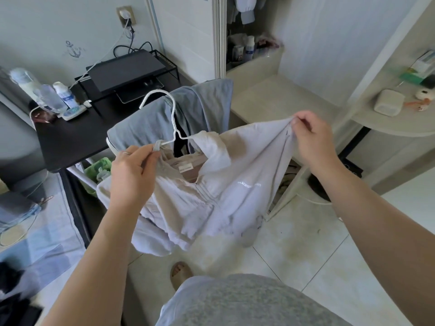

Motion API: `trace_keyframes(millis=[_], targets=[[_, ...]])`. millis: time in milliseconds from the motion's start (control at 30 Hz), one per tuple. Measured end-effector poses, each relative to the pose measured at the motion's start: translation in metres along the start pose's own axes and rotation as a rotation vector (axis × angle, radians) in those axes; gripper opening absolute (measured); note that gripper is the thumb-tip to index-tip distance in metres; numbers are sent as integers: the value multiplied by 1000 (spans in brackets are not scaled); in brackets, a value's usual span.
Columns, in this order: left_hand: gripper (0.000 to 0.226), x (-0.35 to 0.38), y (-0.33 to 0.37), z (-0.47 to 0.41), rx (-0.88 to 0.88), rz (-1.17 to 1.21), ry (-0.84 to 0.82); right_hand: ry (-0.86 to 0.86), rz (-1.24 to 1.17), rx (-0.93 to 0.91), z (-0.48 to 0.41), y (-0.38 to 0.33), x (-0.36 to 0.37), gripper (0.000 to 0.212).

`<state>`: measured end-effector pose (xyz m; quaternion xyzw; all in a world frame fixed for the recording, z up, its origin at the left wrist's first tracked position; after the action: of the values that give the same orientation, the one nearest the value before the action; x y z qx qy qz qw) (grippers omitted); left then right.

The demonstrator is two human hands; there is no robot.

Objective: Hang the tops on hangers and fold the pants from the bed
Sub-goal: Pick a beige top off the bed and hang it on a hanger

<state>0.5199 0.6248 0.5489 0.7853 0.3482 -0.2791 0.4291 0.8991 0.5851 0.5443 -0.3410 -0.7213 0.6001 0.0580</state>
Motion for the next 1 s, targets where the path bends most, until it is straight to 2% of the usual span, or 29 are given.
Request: trace_keyframes(millis=[100, 200, 267, 333, 433, 567, 633, 767, 1000], targets=[[23, 7, 4, -1, 68, 7, -45, 83, 9, 4, -9, -2, -5, 16], [29, 13, -3, -1, -11, 237, -130, 75, 98, 90, -22, 7, -4, 19], [22, 15, -11, 0, -113, 372, -131, -6, 116, 177, -24, 17, 2, 21], [21, 14, -13, 0, -149, 416, -125, -129, 62, 179, -16, 16, 11, 23], [23, 17, -7, 1, -142, 417, -150, -336, -49, 76, 5, 4, 25, 19], [24, 21, 3, -4, -147, 381, -191, -481, 124, -127, 27, -8, 40, 27], [22, 23, 4, -8, -162, 363, -211, -428, 184, -204, 30, -11, 41, 26], [28, 25, 8, -17, -152, 283, -236, -274, 187, -432, 35, -26, 30, 7], [36, 15, 24, -30, -6, 120, -182, -323, 186, -340, 36, -22, 22, 11]])
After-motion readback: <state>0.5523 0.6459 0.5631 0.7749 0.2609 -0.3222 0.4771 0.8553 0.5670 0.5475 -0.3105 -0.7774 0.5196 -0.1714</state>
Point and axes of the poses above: each hand's wrist, its own z-axis away from the middle knuckle, its own x-axis out of the palm, y = z × x, the point moved 6 cm from there along -z, towards the middle knuckle, and after that the axes turned 9 degrees about -z, right-handed, at the moved point
